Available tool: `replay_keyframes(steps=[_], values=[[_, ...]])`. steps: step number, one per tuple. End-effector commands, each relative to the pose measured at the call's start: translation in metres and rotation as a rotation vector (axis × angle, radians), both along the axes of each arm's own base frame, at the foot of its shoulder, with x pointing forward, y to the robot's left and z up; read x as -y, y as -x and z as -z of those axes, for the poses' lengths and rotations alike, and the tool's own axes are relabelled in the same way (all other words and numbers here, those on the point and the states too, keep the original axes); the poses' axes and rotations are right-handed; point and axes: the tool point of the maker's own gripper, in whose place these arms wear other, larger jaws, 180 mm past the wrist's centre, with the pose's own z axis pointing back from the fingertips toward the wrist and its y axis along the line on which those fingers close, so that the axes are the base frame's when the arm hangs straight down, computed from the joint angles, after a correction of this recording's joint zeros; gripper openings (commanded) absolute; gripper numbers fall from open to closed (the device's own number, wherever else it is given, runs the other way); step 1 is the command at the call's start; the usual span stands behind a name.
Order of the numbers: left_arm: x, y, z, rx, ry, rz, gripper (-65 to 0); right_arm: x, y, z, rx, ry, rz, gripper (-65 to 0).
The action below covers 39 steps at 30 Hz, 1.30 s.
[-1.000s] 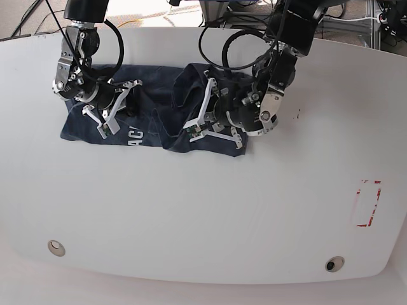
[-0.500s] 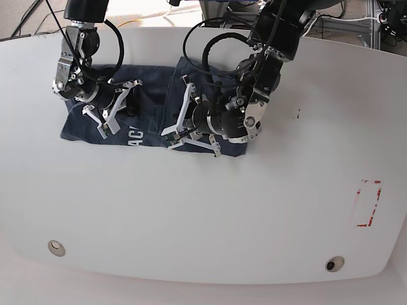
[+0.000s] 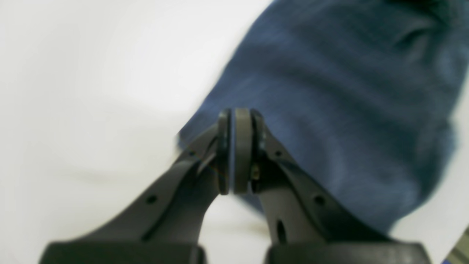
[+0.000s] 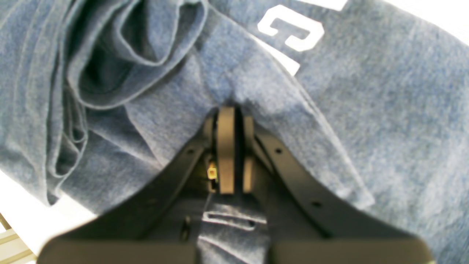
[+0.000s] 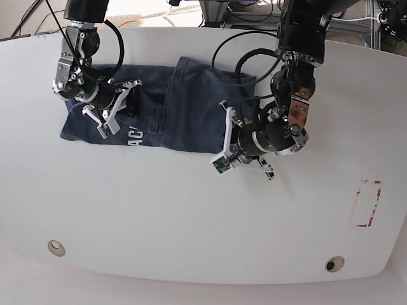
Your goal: Layout the t-shirt on the table in an organized manner, then fold the t-shirt properly
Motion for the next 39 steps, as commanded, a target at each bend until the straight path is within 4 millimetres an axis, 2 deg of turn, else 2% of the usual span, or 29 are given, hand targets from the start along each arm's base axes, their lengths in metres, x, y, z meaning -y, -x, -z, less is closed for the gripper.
replay_keyframes(steps=[1, 4, 8, 18, 22, 25, 30, 32, 34, 37, 39], values=[[-0.004, -0.009, -0.013, 0.055, 0.046, -0.016, -65.0, 0.005, -0.002, -0.002, -0.002, 0.026, -0.004, -62.0], [-0.02, -0.005, -0.003, 0.053, 0.036, -0.043, -65.0, 0.005, -0.002, -0.002, -0.002, 0.026, -0.004, -62.0], [-0.028, 0.0, 0.005, 0.044, 0.02, -0.039, -65.0, 0.005, -0.002, -0.002, -0.002, 0.026, -0.004, -62.0], [-0.027, 0.024, 0.028, -0.028, 0.018, -0.032, -65.0, 0.005, -0.004, -0.003, 0.003, 0.026, -0.004, -62.0], [-0.029, 0.031, 0.047, -0.087, 0.01, -0.039, -65.0, 0.005, -0.007, -0.005, 0.011, 0.026, -0.004, -62.0], [-0.032, 0.038, 0.068, -0.156, 0.005, -0.046, -65.0, 0.005, -0.009, -0.007, 0.018, 0.028, -0.005, -61.7], [-0.035, 0.043, 0.089, -0.196, 0.037, -0.049, -65.0, 0.004, -0.021, -0.025, 0.072, 0.048, -0.02, -60.9], [-0.037, 0.048, 0.096, -0.209, 0.047, -0.05, -65.0, 0.004, -0.023, -0.032, 0.08, 0.068, -0.032, -56.3], [-0.039, 0.051, 0.1, -0.221, 0.045, -0.053, -65.0, 0.004, -0.031, -0.048, 0.112, 0.099, -0.044, -48.7], [-0.039, 0.052, 0.101, -0.222, 0.045, -0.052, -65.0, 0.0, -0.037, -0.073, 0.167, 0.141, -0.062, -33.5], [-0.039, 0.053, 0.101, -0.223, 0.045, -0.054, -65.0, 0.007, -0.043, -0.099, 0.234, 0.177, -0.037, -23.8]])
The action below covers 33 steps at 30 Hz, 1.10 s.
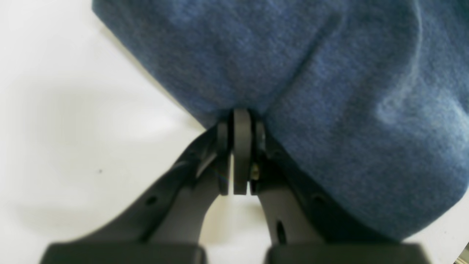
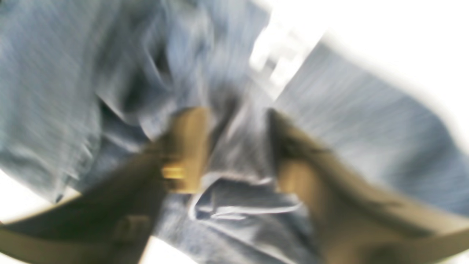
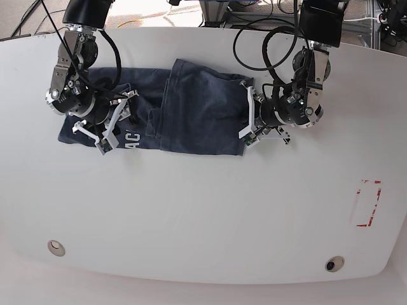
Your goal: Layout the t-shirt on the table in an organized manner, then fold the t-shirt properly
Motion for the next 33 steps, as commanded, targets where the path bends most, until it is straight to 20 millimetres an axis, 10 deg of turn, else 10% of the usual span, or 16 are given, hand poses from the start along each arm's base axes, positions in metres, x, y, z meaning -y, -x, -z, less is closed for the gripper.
replay_keyframes(steps=[1, 9, 20, 33], values=[[-0.009, 0.005, 0.007, -0.024, -0.061, 0.004, -65.0, 0.007, -0.016, -0.045, 0.141, 0.023, 0.026, -20.5], [-0.019, 0.013, 0.014, -0.043, -0.082, 0.003, -65.0, 0.076, -0.018, -0.07, 0.161, 0.039, 0.293, -7.3], [-0.02, 0.013, 0.014, -0.042, -0.084, -0.001, -65.0, 0.156, -0.001, -0.022, -0.019, -0.062, 0.522, -6.8], [-0.029, 0.013, 0.015, -0.042, -0.102, -0.001, -65.0, 0.199, 0.014, 0.01, -0.116, -0.382, 0.599, -7.3]])
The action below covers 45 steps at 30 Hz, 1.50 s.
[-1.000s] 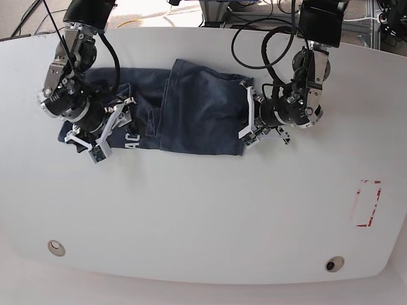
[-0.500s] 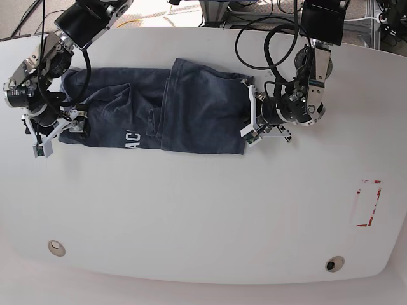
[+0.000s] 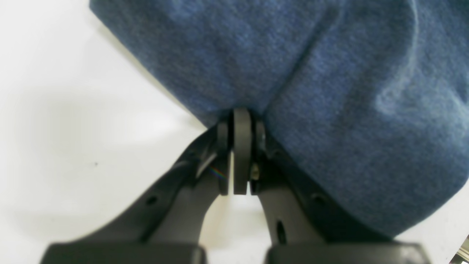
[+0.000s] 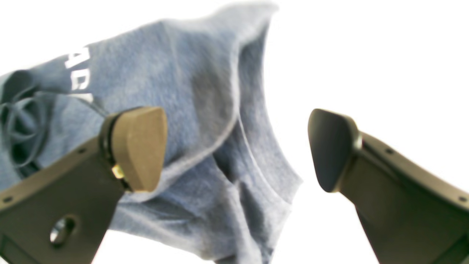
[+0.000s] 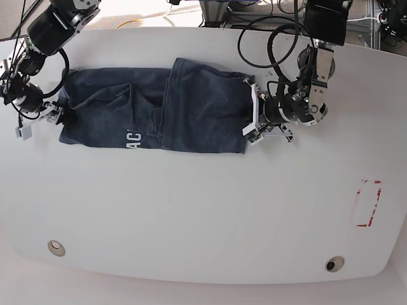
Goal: Layout the t-shirt on the table in an organized manner, then fold the t-shirt properly
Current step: 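Grasp the shirt end nearest the right gripper with the right gripper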
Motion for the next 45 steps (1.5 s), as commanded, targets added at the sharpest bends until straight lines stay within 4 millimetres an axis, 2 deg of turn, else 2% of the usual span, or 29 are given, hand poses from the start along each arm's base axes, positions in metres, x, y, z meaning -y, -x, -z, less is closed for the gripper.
replay_keyframes(steps=[1, 7, 14, 17, 21, 24, 30, 35, 39, 42, 45], values=[[-0.021, 0.008, 0.012, -0.039, -0.116, 0.004, -65.0, 0.02, -0.01, -0.021, 0.061, 0.011, 0.017, -7.3], [-0.022, 0.008, 0.013, -0.039, -0.119, 0.004, -65.0, 0.018, -0.009, -0.017, 0.069, -0.039, 0.027, -7.3], [-0.022, 0.008, 0.013, -0.039, -0.119, 0.004, -65.0, 0.013, 0.001, -0.004, 0.036, -0.07, 0.033, -7.3], [-0.021, 0.006, 0.01, -0.028, -0.117, 0.005, -65.0, 0.003, 0.001, 0.002, 0.033, -0.094, 0.032, -7.3], [-0.019, 0.003, 0.004, -0.007, -0.113, 0.009, -65.0, -0.006, 0.013, 0.015, 0.002, -0.111, 0.028, -7.3], [-0.019, 0.002, 0.001, 0.002, -0.113, 0.01, -65.0, -0.009, 0.014, 0.017, -0.001, -0.117, 0.028, -7.3], [-0.02, 0.002, 0.002, -0.002, -0.115, 0.008, -65.0, -0.031, 0.014, 0.028, -0.021, -0.151, -0.007, -7.3], [-0.02, 0.002, 0.001, 0.001, -0.114, 0.009, -65.0, -0.044, 0.01, 0.025, -0.008, -0.154, -0.05, -7.3], [-0.02, 0.002, 0.002, -0.001, -0.115, 0.008, -65.0, -0.061, 0.011, 0.025, 0.008, -0.176, -0.083, -7.5], [-0.02, 0.002, 0.001, 0.001, -0.114, 0.009, -65.0, -0.064, 0.01, 0.024, 0.014, -0.172, -0.091, -7.6], [-0.02, 0.002, 0.001, 0.001, -0.114, 0.009, -65.0, -0.064, 0.012, 0.025, 0.009, -0.171, -0.091, -12.2]])
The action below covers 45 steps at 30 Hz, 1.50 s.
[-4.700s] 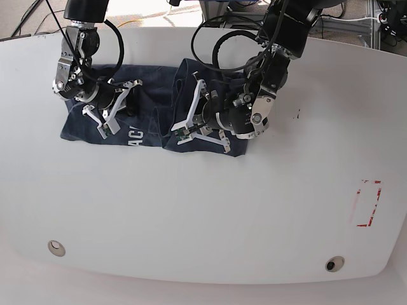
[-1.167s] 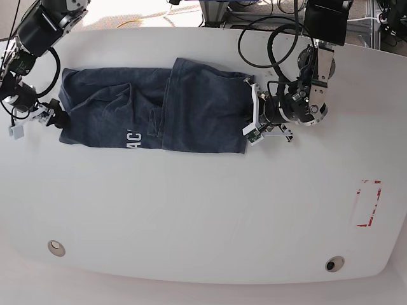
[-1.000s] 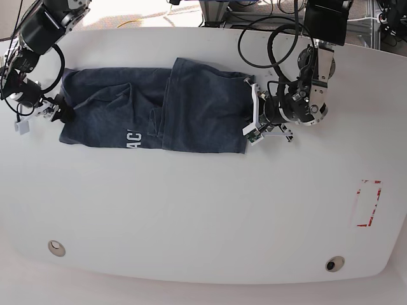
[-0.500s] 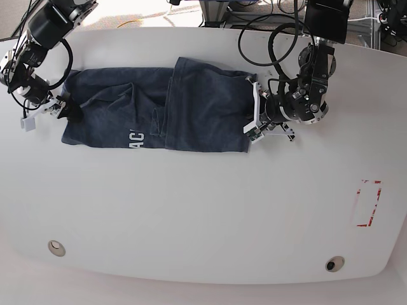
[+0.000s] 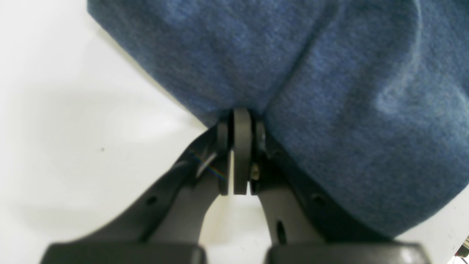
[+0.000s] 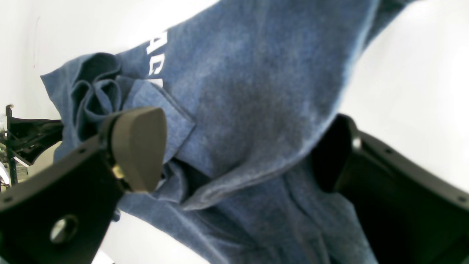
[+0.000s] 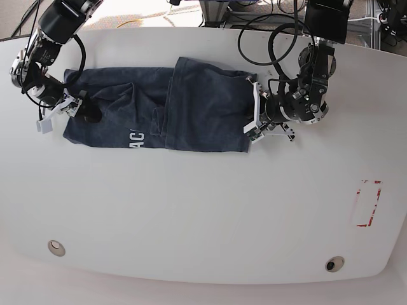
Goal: Layout the t-shirt on the table in an organized manner, then fold the t-shirt properly
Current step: 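Grasp the shirt end nearest the right gripper with the right gripper, then fold the held end with the right gripper over toward the left gripper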
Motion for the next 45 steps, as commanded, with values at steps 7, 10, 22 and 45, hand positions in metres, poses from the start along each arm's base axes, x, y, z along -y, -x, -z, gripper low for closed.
replay_keyframes(steps=[7, 10, 22, 45], values=[[-0.015, 0.0, 0.004, -0.011, -0.076, 0.0, -65.0, 0.003, 0.007, 0.005, -0.056, 0.031, -0.025, -41.4], [-0.015, 0.0, 0.004, -0.011, -0.076, 0.0, -65.0, -0.001, 0.007, 0.007, -0.063, 0.033, -0.044, -54.1], [-0.014, 0.001, 0.005, -0.015, -0.076, -0.001, -65.0, -0.034, -0.006, -0.029, 0.067, 0.141, -0.149, -65.0], [-0.011, 0.0, 0.004, -0.011, -0.071, 0.002, -65.0, -0.17, -0.022, -0.107, 0.357, 0.19, -0.415, -65.0]])
